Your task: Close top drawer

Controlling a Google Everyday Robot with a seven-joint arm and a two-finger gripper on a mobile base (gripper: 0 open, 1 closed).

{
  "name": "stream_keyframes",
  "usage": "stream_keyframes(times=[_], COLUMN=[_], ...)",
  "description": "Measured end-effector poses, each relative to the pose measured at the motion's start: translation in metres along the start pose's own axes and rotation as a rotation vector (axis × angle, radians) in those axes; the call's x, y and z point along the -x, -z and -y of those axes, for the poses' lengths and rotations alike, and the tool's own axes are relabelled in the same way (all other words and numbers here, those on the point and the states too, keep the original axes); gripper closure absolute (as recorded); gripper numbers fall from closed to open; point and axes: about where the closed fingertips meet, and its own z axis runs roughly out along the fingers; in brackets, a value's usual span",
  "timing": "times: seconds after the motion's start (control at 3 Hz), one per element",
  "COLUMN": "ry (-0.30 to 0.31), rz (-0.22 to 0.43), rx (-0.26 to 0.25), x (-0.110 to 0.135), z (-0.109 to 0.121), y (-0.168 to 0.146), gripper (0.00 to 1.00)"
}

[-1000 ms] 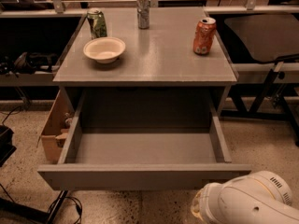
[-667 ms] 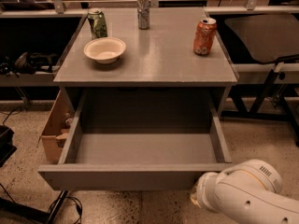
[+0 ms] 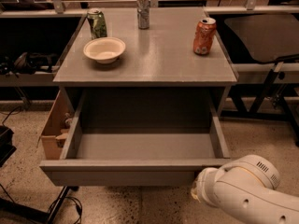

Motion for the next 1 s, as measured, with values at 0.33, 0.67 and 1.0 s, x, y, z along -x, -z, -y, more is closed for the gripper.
stream_keyframes(times=[0.33, 0.67, 1.0], ry=[-0.004, -0.01, 0.006], rz=[0.008, 0.028, 0.042], rx=[-0.023, -0.048, -0.092], x=[0.004, 0.007, 0.011], z=[0.009, 0.023, 0.051], y=[-0.003, -0.007, -0.01], gripper=[1.0, 1.0, 1.0])
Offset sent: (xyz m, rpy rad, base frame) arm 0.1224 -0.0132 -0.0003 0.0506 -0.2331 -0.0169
